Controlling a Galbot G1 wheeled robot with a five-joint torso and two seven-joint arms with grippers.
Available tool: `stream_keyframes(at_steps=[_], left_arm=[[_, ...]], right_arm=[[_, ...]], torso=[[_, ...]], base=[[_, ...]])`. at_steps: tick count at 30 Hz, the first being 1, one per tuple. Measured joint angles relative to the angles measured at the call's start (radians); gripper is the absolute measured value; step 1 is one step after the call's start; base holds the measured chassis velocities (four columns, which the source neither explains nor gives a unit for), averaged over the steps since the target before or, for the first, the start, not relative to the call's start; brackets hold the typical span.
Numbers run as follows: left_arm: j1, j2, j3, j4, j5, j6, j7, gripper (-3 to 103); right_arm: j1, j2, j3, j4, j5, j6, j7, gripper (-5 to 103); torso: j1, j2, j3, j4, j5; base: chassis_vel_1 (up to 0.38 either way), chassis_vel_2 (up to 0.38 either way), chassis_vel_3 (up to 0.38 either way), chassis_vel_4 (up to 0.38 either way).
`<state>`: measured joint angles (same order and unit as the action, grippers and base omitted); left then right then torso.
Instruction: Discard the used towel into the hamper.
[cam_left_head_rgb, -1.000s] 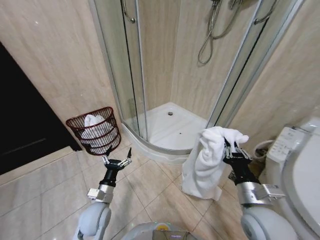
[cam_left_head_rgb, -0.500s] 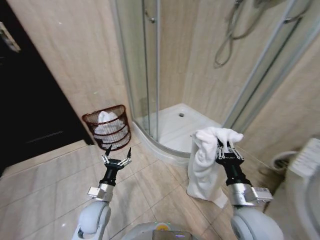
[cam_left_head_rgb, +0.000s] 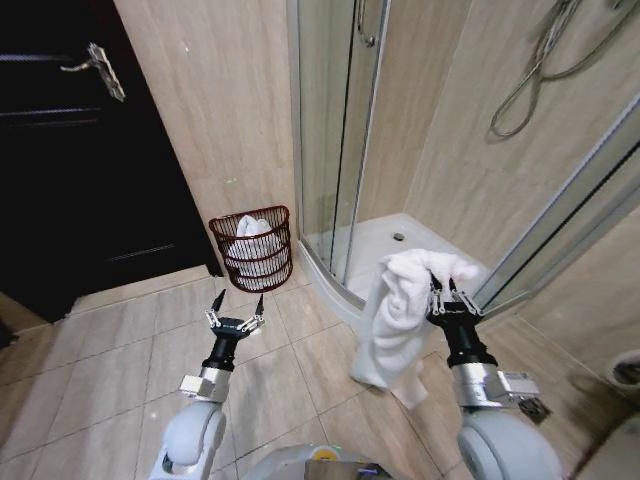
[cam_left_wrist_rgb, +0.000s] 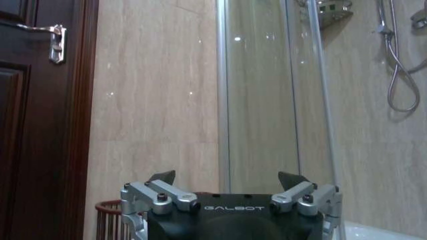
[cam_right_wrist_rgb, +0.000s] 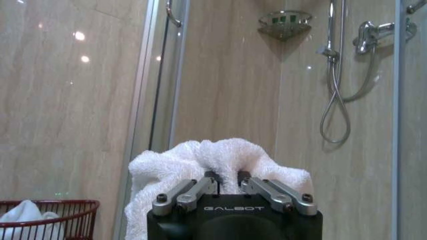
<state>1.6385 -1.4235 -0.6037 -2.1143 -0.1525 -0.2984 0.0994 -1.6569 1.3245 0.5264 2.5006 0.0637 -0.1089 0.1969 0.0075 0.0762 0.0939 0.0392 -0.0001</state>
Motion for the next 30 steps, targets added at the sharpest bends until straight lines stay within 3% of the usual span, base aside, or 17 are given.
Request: stream_keyframes(at_steps=[15,22,30], left_arm=[[0.015,-0.001,-0.007,-0.01,-0.011,-0.019,-0.009,100],[0.024,-0.014,-0.004,-0.033,0.003,0.027,-0.044,100],[0.034,-0.016,-0.014,-0.055,0.009,0.043,-0.049,100]], right_arm=[[0.0,0.002,-0.016,-0.003,-0.019,0.015,-0.015,14],[-0.005,-0.005,-0.029,-0.003,-0.028,0.027,-0.022,14],[0.016,-0.007,-0.046,-0.014,-0.027,0.032,-0.028,14]], torso=[[0.0,0.0,0.0,0.0003,-0.0001],[0.0,0.0,0.0,0.0002,-0.0001],[0.0,0.0,0.0,0.0003,0.0001]], base=[[0.062,0.057,-0.053,-0.05],[0.077,0.084,-0.064,-0.085],[0.106,0.102,-0.072,-0.069]])
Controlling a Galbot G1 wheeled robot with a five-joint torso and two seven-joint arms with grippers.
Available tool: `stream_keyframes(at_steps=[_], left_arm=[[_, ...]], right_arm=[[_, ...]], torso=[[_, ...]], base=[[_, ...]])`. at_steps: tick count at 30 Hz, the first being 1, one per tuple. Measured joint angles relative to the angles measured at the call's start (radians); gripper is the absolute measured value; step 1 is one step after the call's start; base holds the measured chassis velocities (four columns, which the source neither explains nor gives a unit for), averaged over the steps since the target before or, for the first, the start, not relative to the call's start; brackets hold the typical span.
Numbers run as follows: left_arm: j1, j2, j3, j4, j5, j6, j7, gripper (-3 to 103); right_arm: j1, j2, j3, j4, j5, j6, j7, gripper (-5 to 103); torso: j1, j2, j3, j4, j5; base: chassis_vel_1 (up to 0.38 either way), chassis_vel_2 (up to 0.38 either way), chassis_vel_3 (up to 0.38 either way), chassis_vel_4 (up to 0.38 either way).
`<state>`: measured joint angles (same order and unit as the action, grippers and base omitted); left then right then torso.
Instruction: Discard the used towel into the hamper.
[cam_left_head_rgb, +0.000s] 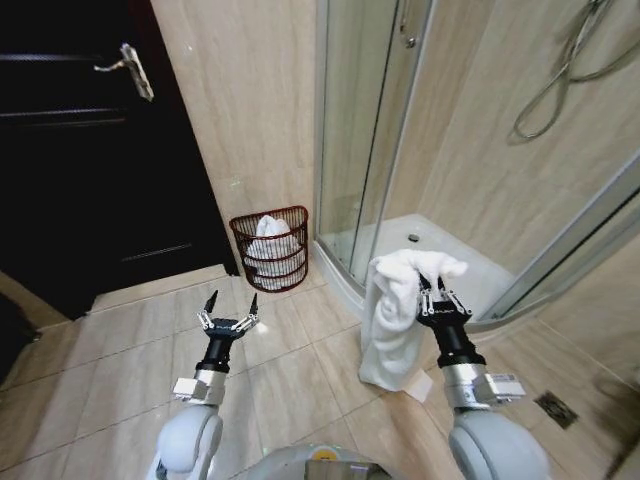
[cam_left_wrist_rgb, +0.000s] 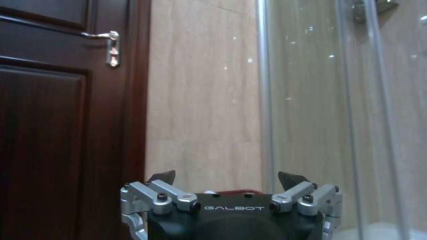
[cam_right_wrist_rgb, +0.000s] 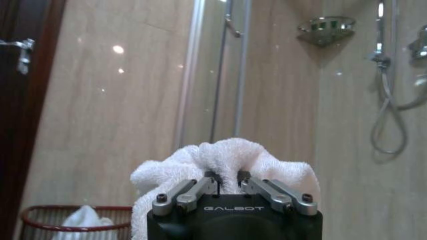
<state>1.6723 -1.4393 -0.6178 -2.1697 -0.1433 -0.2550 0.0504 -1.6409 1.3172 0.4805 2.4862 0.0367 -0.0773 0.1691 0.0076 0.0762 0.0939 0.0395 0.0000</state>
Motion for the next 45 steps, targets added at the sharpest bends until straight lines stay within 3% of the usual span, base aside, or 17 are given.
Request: stream_keyframes(at_steps=[18,23,28,45], left_arm=[[0.003,-0.014,0.004,0.001,0.016,-0.008,0.002,100],[0.003,-0.018,0.004,0.013,0.022,-0.046,0.006,100],[0.004,-0.027,0.01,0.014,0.029,-0.049,0.011,100],[-0.005,-0.048,0.038,0.024,0.076,-0.045,0.015,100]], right_arm=[[0.011,-0.003,0.004,-0.012,0.018,0.025,-0.008,14],[0.026,-0.004,0.004,-0.023,0.039,0.05,-0.004,14],[0.035,-0.005,0.02,-0.049,0.039,0.106,0.0,14],[0.011,0.007,0.036,-0.066,0.065,0.143,-0.001,14]], torso=[[0.0,0.0,0.0,0.0,0.0],[0.0,0.0,0.0,0.0004,-0.0005],[0.0,0.0,0.0,-0.0003,0.0002],[0.0,0.0,0.0,-0.0001,0.0]], base=[[0.143,0.19,0.017,-0.033],[0.153,0.188,0.053,0.004],[0.026,0.057,0.032,0.002],[-0.046,0.042,0.038,-0.05]])
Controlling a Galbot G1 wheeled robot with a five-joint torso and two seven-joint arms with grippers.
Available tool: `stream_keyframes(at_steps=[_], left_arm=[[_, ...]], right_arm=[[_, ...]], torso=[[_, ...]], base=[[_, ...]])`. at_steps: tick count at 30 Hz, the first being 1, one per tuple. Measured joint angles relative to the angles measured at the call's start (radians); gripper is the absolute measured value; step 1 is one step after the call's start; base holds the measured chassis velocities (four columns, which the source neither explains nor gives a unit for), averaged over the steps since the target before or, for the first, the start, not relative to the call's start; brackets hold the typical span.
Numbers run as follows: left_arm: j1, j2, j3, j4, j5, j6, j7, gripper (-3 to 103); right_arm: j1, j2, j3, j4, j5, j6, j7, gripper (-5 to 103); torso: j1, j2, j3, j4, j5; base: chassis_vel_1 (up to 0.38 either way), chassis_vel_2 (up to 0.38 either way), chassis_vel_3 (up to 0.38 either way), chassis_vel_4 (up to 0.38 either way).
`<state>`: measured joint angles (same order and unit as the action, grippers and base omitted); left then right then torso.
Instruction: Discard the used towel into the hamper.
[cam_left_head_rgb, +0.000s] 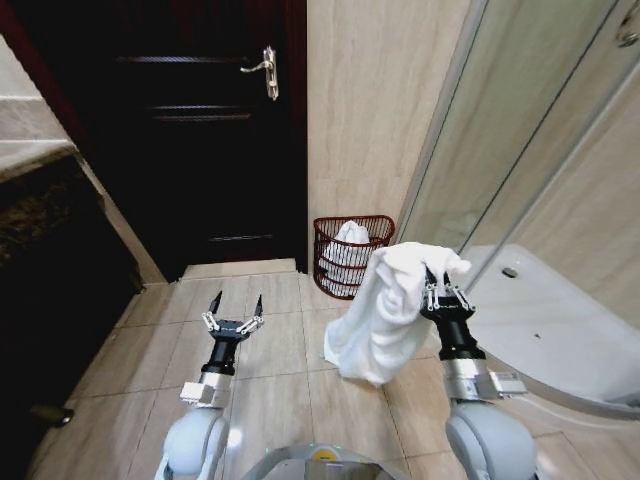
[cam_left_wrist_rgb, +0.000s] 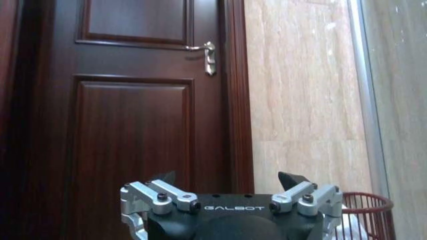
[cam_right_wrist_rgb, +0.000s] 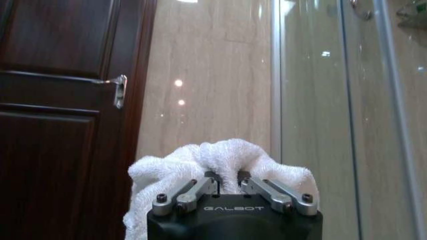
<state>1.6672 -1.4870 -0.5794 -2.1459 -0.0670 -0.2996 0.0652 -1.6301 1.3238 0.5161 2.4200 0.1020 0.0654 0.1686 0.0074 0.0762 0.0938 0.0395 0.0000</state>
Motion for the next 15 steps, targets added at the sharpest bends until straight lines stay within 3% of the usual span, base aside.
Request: stream_keyframes(at_steps=[15], left_arm=[[-0.002,-0.001,-0.004,0.007,-0.001,0.0,0.0,100]], right_arm=[[-0.006,-0.001,0.004,0.001,-0.005,0.009,-0.012,14]], torso=[[0.0,0.0,0.0,0.0001,0.0]], base=[[-0.182,0.177,0.175,-0.175]])
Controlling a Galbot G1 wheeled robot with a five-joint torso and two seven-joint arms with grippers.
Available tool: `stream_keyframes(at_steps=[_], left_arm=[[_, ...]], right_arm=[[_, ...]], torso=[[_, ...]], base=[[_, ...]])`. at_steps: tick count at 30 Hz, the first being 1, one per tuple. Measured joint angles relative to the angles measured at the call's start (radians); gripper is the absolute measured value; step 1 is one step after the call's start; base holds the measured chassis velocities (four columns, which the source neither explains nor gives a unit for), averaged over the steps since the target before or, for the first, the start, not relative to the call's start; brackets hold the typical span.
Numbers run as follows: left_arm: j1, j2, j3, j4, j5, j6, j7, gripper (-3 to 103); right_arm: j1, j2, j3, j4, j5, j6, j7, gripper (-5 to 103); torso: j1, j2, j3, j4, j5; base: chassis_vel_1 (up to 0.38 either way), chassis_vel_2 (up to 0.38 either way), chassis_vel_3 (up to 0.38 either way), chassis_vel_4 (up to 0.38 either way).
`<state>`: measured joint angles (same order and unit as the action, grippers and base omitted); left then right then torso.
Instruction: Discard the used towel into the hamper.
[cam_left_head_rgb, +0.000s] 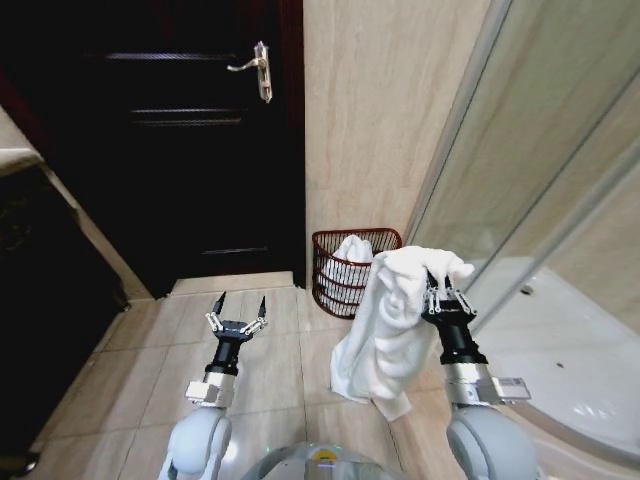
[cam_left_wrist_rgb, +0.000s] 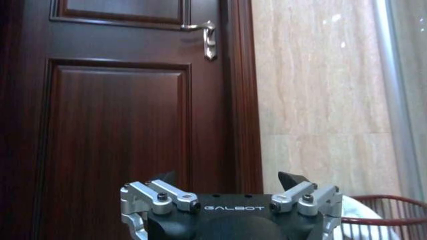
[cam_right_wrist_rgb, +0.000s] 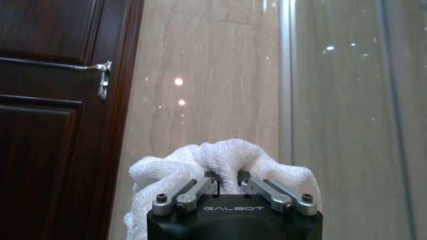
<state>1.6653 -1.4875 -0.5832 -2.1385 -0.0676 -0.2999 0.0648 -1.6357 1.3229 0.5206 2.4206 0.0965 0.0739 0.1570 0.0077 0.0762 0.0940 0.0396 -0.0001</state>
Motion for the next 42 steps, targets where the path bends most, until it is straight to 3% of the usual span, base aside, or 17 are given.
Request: stream_keyframes(at_steps=[7,11,22,27,34,35,38,39,42], left_arm=[[0.006,-0.009,-0.011,-0.001,-0.004,0.0,-0.006,100],[0.02,-0.021,-0.014,-0.025,-0.005,0.027,-0.017,100],[0.033,-0.012,-0.042,-0.065,-0.044,0.084,-0.047,100],[0.032,0.004,-0.037,-0.066,-0.051,0.091,-0.062,100],[0.072,-0.022,-0.011,-0.086,0.004,0.075,-0.065,100],[0.072,-0.022,-0.011,-0.086,0.004,0.075,-0.065,100],[0.085,-0.027,-0.023,-0.089,0.03,0.045,-0.067,100],[0.085,-0.027,-0.023,-0.089,0.03,0.045,-0.067,100],[0.09,-0.037,-0.026,-0.094,0.047,0.036,-0.074,100]], right_arm=[[0.024,-0.014,-0.01,-0.018,0.001,-0.014,-0.009,14],[0.035,-0.027,-0.006,-0.024,0.014,-0.012,-0.009,14],[0.082,-0.107,0.022,0.045,0.183,-0.065,0.019,14],[0.182,-0.185,0.03,0.08,0.29,-0.119,0.048,14],[0.379,-0.338,0.122,0.082,0.524,-0.246,0.085,14],[0.379,-0.338,0.122,0.082,0.524,-0.246,0.085,14],[0.533,-0.446,0.143,0.067,0.652,-0.282,0.122,14],[0.533,-0.446,0.143,0.067,0.652,-0.282,0.122,14],[0.696,-0.54,0.123,0.023,0.766,-0.316,0.161,14]], torso=[[0.0,0.0,0.0,0.0,-0.0001],[0.0,0.0,0.0,0.0,0.0001],[0.0,0.0,0.0,-0.0003,0.0001],[0.0,0.0,0.0,-0.0001,0.0],[0.0,0.0,0.0,-0.0001,0.0006],[0.0,0.0,0.0,-0.0001,0.0006],[0.0,0.0,0.0,0.0001,-0.0001],[0.0,0.0,0.0,0.0001,-0.0001],[0.0,0.0,0.0,-0.0003,0.0003]], base=[[-0.125,0.126,0.119,-0.104],[-0.082,0.057,0.089,-0.084],[-0.018,0.015,0.014,-0.014],[0.0,0.0,0.0,0.0],[0.0,0.0,0.0,0.0],[0.0,0.0,0.0,0.0],[0.0,0.0,0.0,0.0],[0.0,0.0,0.0,0.0],[0.0,0.0,0.0,0.0]])
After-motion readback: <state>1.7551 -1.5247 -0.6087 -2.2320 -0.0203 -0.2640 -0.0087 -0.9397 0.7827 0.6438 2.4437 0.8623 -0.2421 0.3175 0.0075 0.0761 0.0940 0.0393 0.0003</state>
